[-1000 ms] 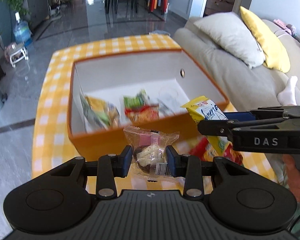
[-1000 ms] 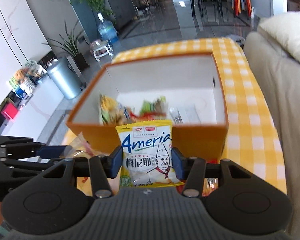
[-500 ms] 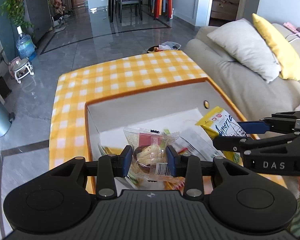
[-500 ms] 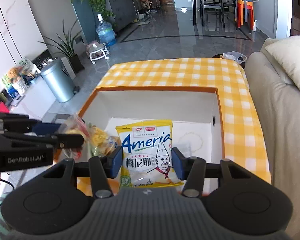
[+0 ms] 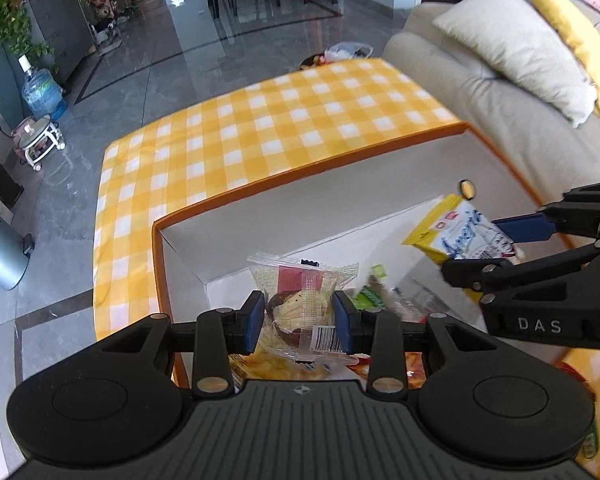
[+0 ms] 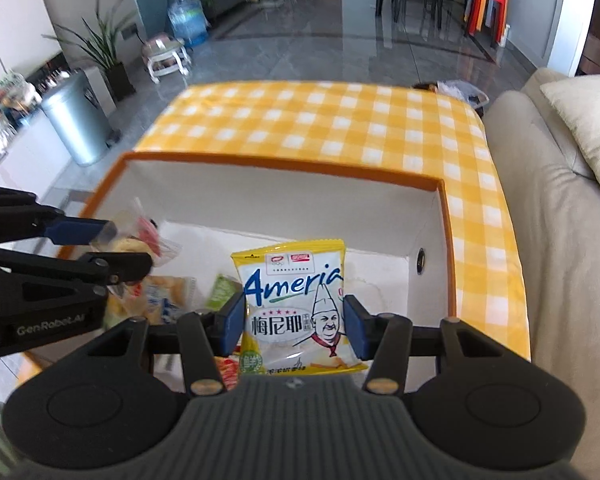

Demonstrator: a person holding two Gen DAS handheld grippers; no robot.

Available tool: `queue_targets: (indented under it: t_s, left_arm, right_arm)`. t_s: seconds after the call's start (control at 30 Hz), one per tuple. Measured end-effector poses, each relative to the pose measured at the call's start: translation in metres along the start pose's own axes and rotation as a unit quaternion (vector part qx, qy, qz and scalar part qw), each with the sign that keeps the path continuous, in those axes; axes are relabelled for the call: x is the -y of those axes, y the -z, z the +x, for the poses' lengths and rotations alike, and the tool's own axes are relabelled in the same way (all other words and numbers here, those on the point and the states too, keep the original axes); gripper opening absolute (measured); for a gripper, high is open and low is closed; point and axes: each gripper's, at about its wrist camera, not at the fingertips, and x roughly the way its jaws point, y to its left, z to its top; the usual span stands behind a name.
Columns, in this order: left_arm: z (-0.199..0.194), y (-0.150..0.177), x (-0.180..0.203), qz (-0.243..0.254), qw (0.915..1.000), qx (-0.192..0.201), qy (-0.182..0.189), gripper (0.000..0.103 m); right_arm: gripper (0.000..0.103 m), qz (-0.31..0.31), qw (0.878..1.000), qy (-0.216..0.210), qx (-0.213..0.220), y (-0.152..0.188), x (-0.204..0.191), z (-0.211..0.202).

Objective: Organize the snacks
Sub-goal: 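Open both tools to drop the sweet and America pack into the box, then withdraw both tools from the box back toward the table snacks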

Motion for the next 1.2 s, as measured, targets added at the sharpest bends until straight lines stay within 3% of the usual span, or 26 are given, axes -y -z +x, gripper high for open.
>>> queue_targets:
  t_s: [0.27,0.63,0.8,1.0,1.2]
  left_arm:
    - [0.035,-0.008,-0.009,-0.004,0.9989,-0.046,-0.011,0.041]
    - [0.055,-0.012,-0.004,-0.002,0.9979,-0.065,-0.007,0.041]
    - [0.052,-0.009,-0.005,-0.003,0.9982,-0.059,-0.01,0.047]
    - [0.03,-0.008,-0.005,-0.004,0.9994,-0.032,-0.014,0.055]
    - [0.001,-0.004,0.0,0.003,0.9998,-0.007,-0.018,0.057]
  right_arm:
    - [0.05,-0.004,0.998,0.027,-0.063,-0.015,-0.001,0.046]
    - [0.05,0.0,0.993,0.045,-0.11,-0.017,-0.006,0.077]
    - [0.051,-0.002,0.993,0.045,-0.112,-0.015,-0.007,0.075]
    - [0.068,-0.001,0.994,0.047,-0.101,-0.016,-0.009,0.064]
    - [0.07,-0.001,0.995,0.044,-0.084,-0.014,-0.014,0.043]
